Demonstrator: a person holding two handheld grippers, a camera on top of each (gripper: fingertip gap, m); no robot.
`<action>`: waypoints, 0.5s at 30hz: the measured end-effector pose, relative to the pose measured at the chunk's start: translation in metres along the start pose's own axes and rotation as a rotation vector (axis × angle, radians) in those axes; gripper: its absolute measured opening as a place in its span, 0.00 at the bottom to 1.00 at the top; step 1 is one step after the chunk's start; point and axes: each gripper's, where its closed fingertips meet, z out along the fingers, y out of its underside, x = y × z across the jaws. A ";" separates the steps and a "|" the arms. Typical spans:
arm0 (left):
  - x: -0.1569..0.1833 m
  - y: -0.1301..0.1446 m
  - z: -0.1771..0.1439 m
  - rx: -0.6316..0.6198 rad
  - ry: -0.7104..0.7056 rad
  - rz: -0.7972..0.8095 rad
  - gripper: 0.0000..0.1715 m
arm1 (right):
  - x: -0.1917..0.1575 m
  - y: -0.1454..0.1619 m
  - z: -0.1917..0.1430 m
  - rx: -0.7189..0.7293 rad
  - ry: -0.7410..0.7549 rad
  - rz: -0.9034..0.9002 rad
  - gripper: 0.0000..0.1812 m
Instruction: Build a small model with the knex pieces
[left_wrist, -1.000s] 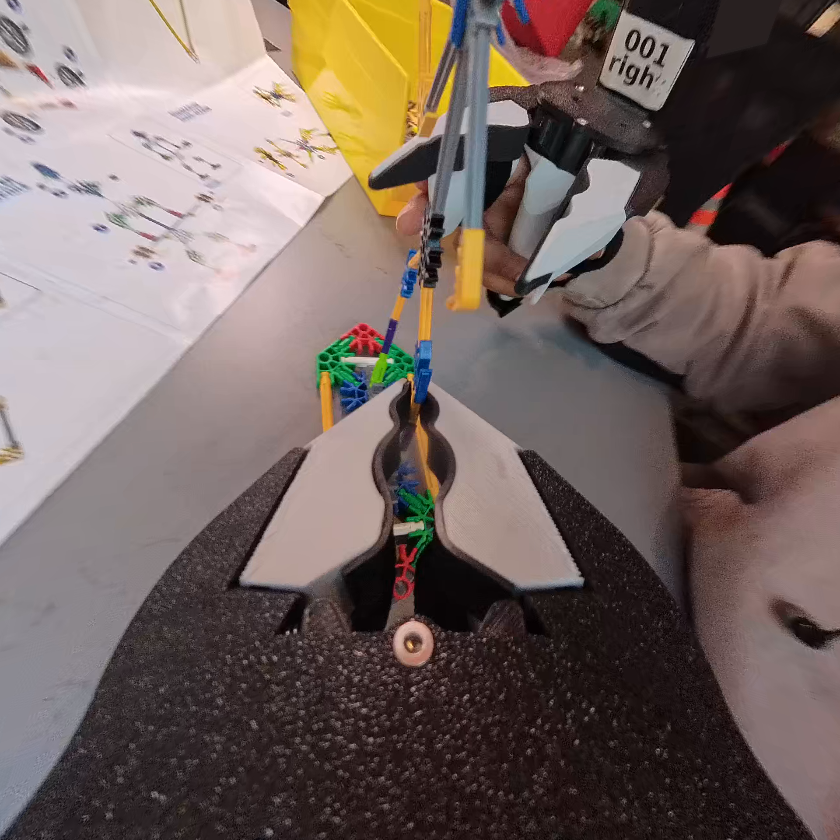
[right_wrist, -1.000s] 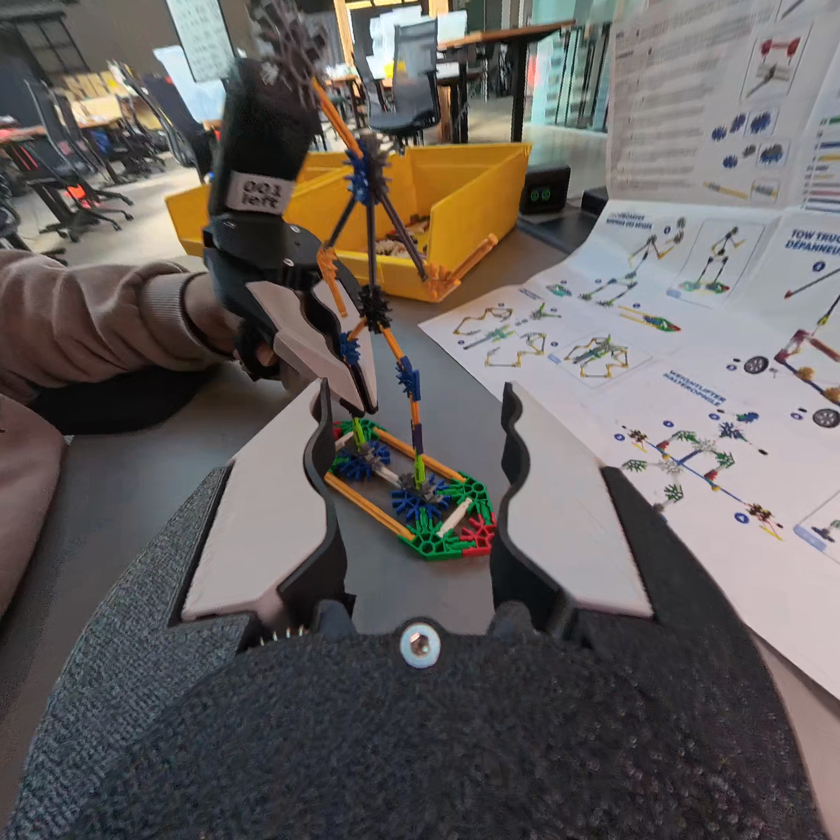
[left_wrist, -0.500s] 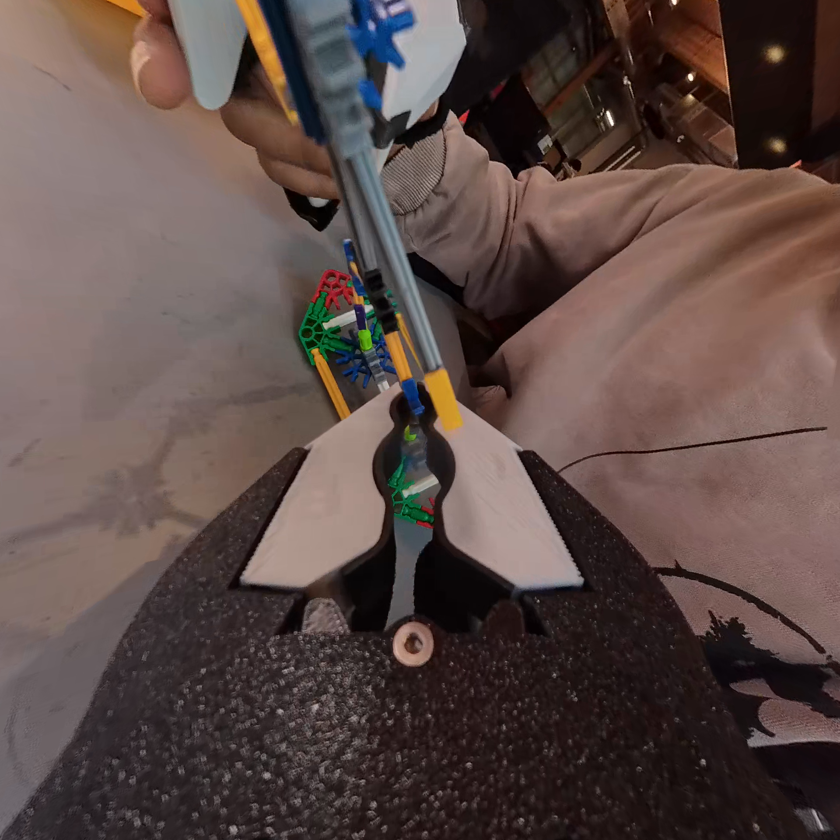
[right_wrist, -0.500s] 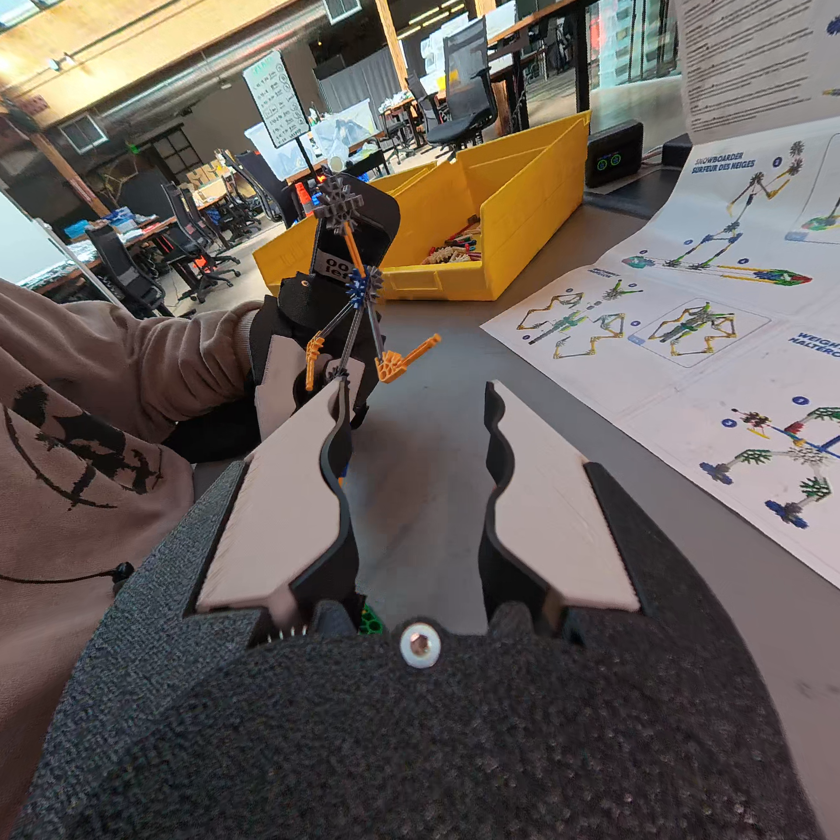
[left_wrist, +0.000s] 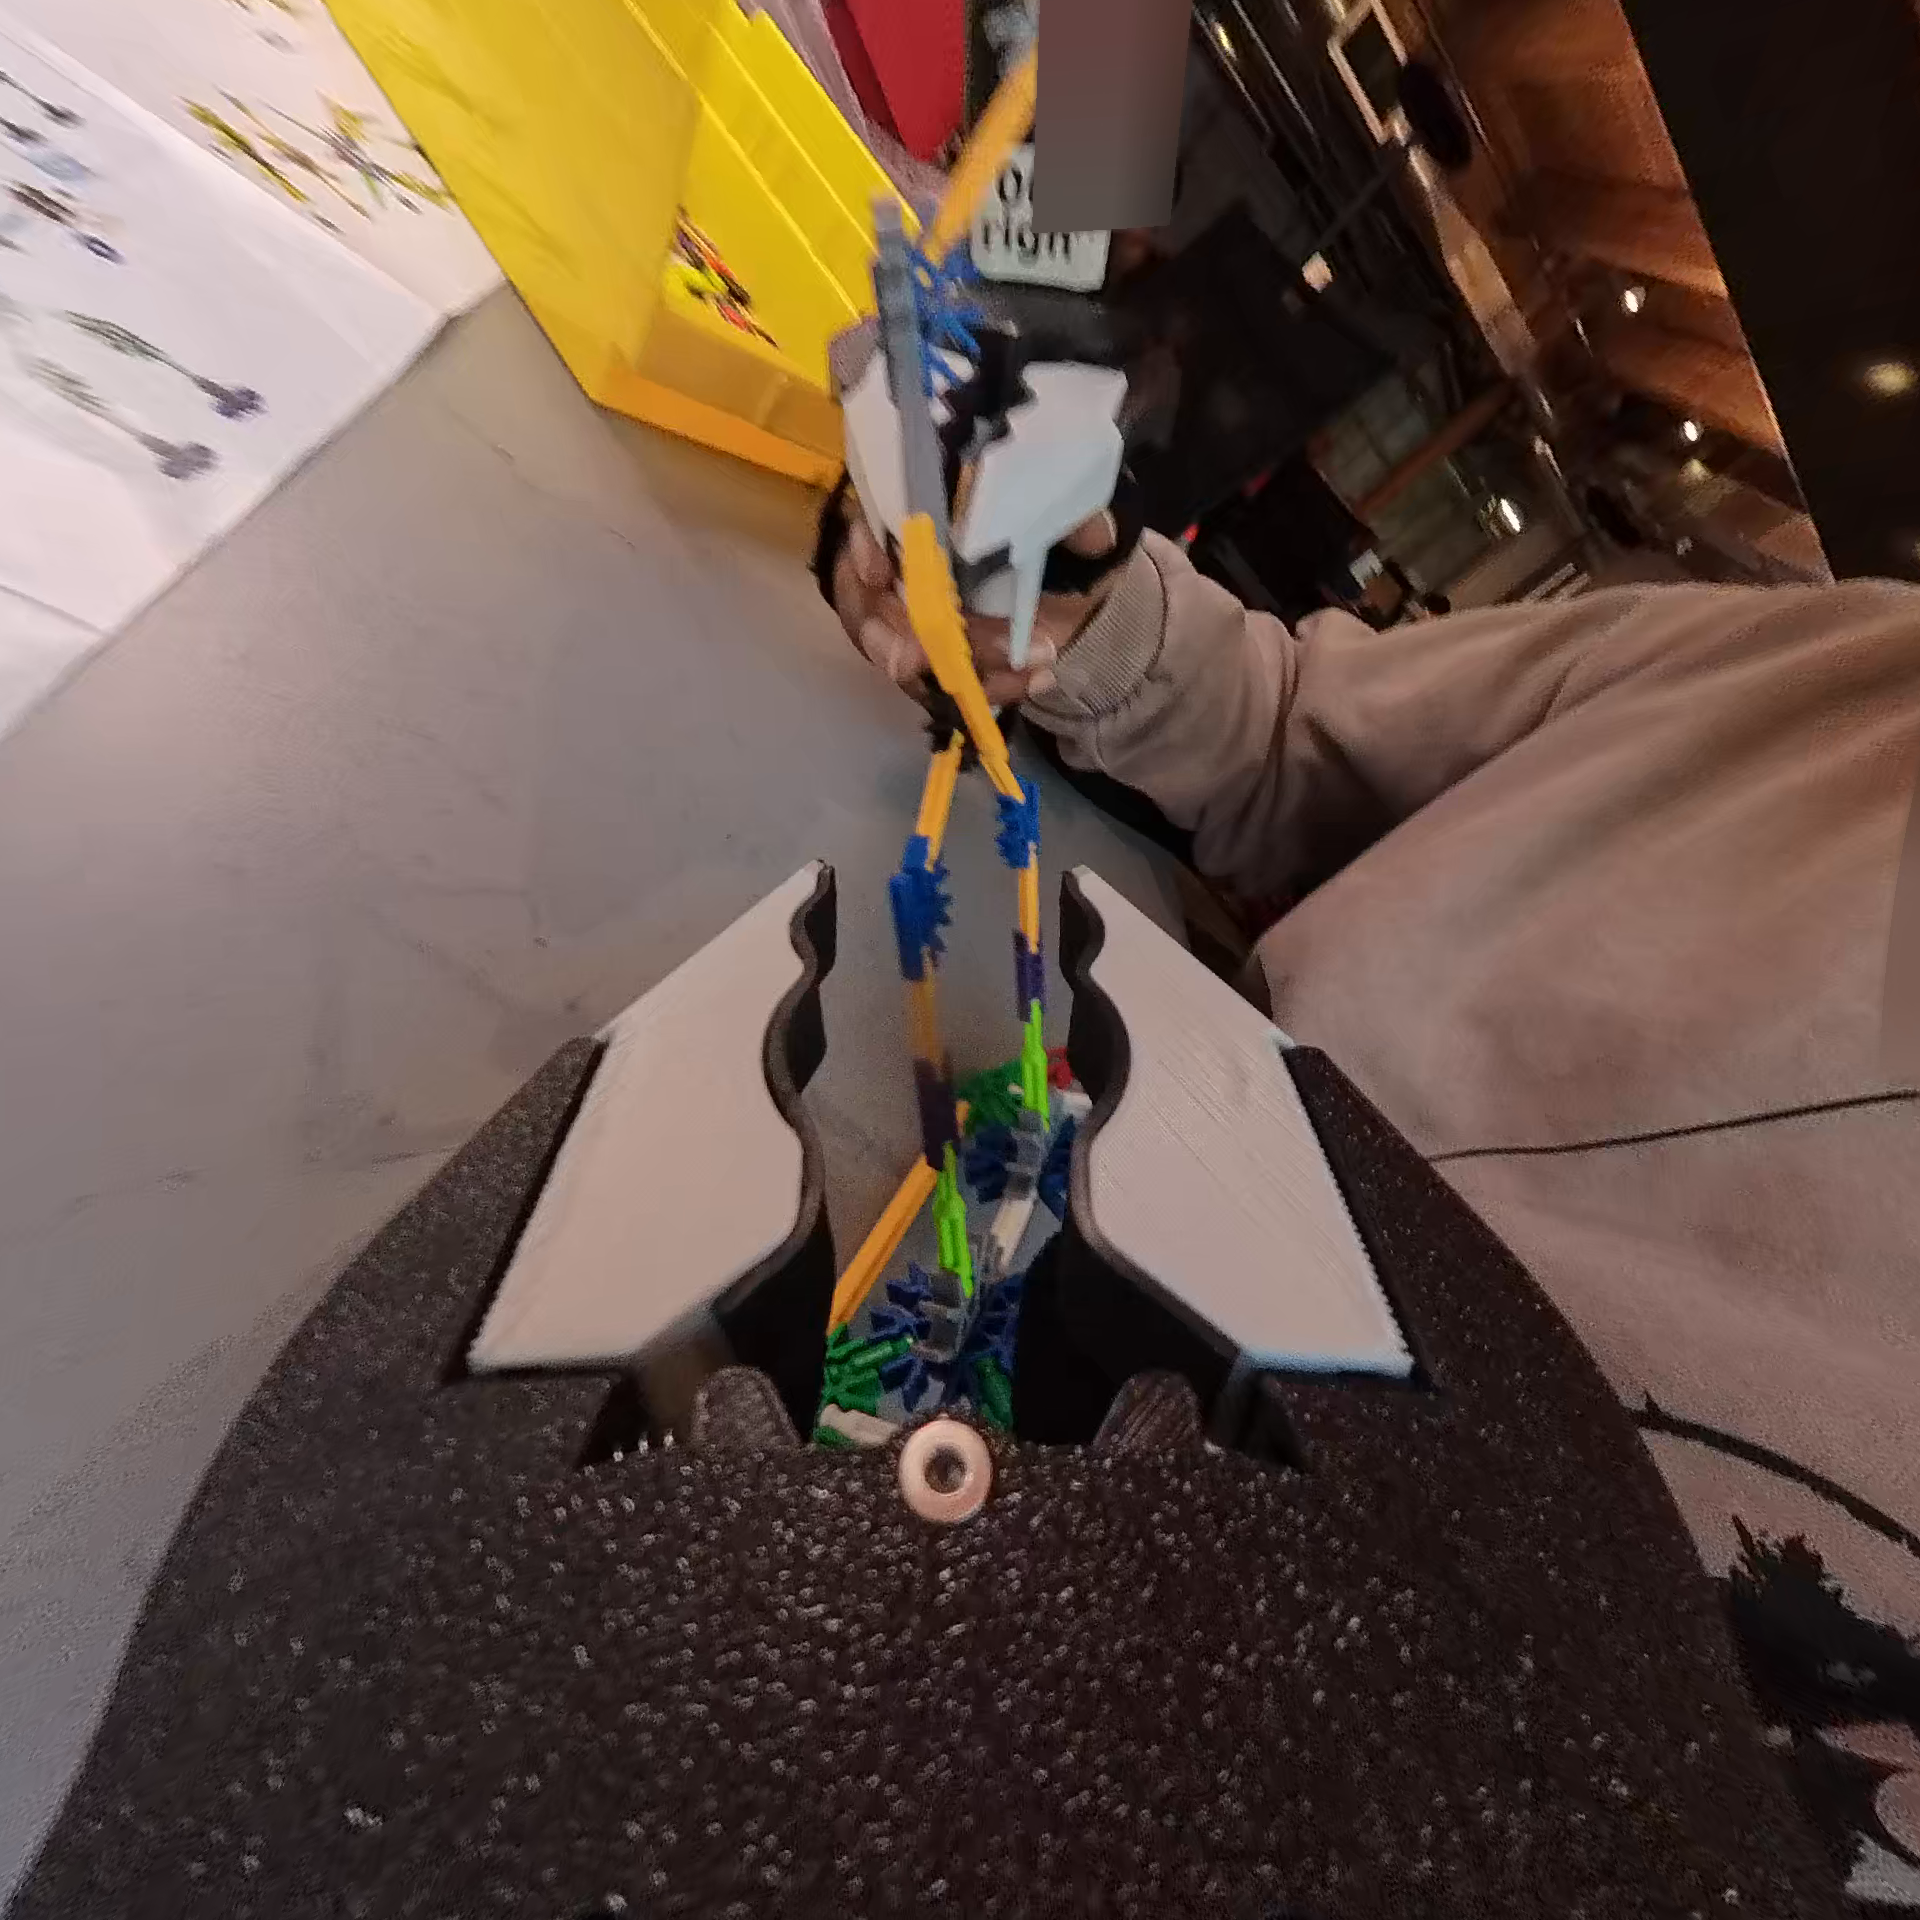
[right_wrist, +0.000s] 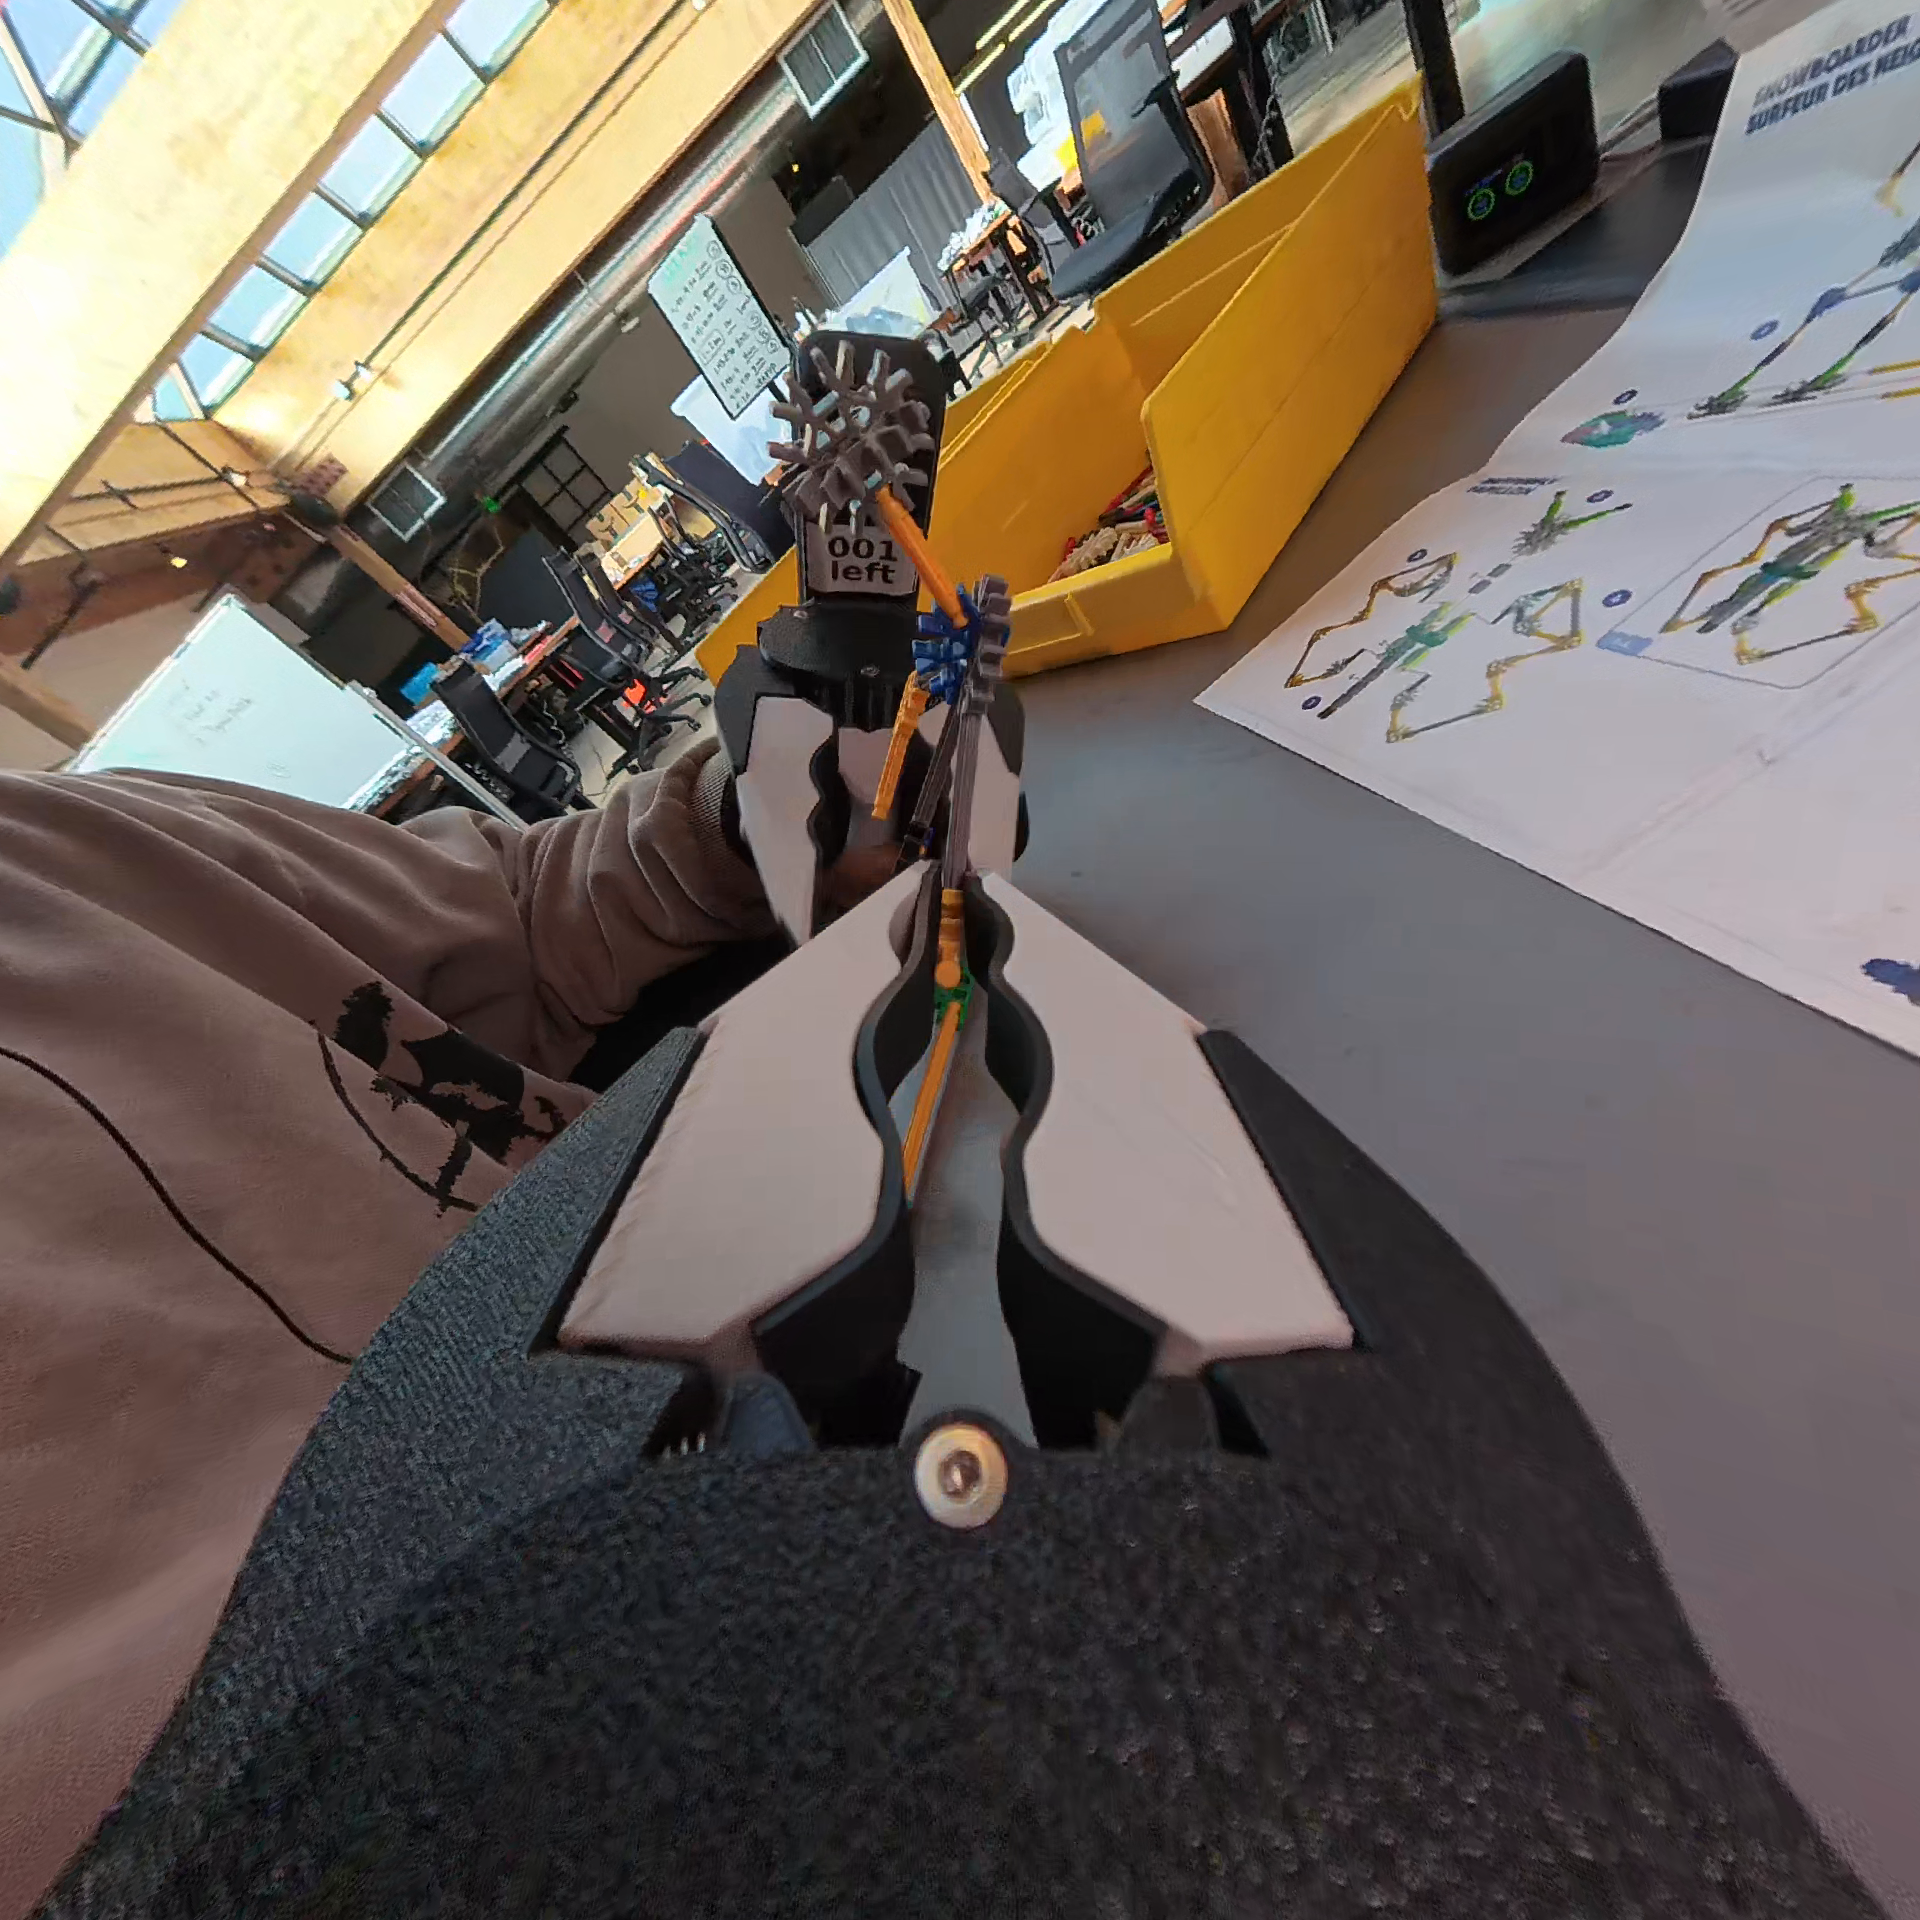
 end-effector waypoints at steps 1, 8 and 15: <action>-0.008 -0.009 -0.006 0.056 -0.032 -0.017 0.25 | -0.002 0.003 0.002 -0.009 -0.021 0.021 0.01; -0.019 -0.031 -0.018 0.157 -0.164 0.029 0.23 | -0.014 0.035 0.020 -0.133 -0.078 0.111 0.01; -0.006 -0.020 -0.006 0.112 -0.055 -0.023 0.18 | -0.013 0.051 0.030 -0.177 -0.058 0.093 0.02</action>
